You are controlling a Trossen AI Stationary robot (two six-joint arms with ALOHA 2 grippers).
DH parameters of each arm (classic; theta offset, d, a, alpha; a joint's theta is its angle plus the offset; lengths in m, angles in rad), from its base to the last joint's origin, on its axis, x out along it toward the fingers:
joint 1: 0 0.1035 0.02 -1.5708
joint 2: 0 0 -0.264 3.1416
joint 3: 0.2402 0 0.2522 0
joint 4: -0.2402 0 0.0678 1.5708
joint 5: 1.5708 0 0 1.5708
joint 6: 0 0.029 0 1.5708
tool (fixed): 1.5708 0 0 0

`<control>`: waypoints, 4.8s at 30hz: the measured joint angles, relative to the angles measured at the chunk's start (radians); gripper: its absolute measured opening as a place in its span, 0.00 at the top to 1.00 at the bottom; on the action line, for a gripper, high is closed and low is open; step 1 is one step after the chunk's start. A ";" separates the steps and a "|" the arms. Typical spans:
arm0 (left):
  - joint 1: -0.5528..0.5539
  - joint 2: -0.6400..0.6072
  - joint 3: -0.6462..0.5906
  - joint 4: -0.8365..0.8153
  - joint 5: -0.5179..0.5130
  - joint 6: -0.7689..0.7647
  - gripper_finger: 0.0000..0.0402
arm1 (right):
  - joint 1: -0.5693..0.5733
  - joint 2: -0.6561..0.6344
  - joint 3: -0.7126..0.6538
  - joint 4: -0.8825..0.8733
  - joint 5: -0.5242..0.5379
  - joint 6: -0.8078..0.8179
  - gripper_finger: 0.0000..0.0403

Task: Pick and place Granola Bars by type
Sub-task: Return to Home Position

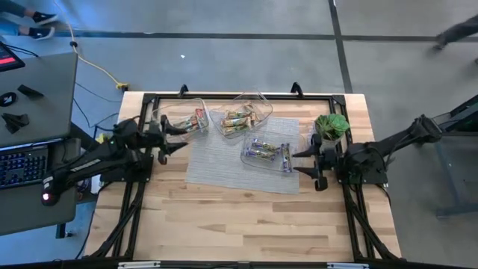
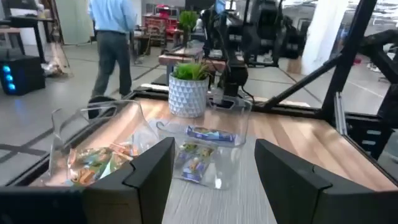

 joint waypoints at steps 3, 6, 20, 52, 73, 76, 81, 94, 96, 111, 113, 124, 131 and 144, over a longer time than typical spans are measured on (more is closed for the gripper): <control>0.001 -0.003 -0.018 0.029 0.014 0.002 0.46 | 0.000 -0.027 -0.090 0.076 0.000 0.000 0.55; 0.001 -0.001 -0.039 0.027 0.017 0.003 0.46 | 0.000 -0.077 -0.161 0.136 0.000 0.000 0.55; 0.001 -0.001 -0.054 0.041 -0.035 0.008 0.46 | -0.001 -0.416 -0.236 -0.100 0.024 -0.030 0.55; 0.000 -0.001 -0.054 0.021 -0.061 0.000 0.46 | -0.001 -0.453 -0.294 -0.060 -0.035 -0.083 0.55; 0.000 0.007 -0.201 0.048 -0.130 -0.065 0.46 | -0.001 -0.452 -0.295 -0.068 0.022 -0.085 0.55; 0.000 0.016 -0.201 0.048 -0.124 -0.088 0.46 | -0.001 -0.452 -0.295 -0.068 0.022 -0.086 0.55; 0.000 0.035 -0.201 0.052 -0.075 -0.166 0.46 | -0.001 -0.452 -0.295 -0.068 0.022 -0.086 0.55; 0.000 0.036 -0.201 0.048 -0.106 -0.208 0.46 | -0.001 -0.452 -0.295 -0.068 0.022 -0.086 0.55; 0.000 0.036 -0.201 0.048 -0.106 -0.208 0.46 | -0.001 -0.452 -0.295 -0.068 0.022 -0.086 0.55; -0.071 -0.145 -0.202 0.046 -0.110 -0.207 0.46 | -0.001 -0.452 -0.295 -0.068 0.022 -0.086 0.55; -0.087 -0.174 -0.202 0.044 -0.128 -0.208 0.46 | -0.001 -0.452 -0.295 -0.067 0.022 -0.086 0.55; -0.106 -0.186 -0.202 0.049 -0.137 -0.208 0.46 | -0.001 -0.452 -0.295 -0.068 0.022 -0.086 0.55; -0.106 -0.186 -0.202 0.045 -0.139 -0.208 0.46 | -0.001 -0.452 -0.295 -0.067 0.022 -0.086 0.55; -0.104 -0.186 -0.202 0.044 -0.140 -0.207 0.46 | -0.001 -0.452 -0.295 -0.068 0.022 -0.086 0.55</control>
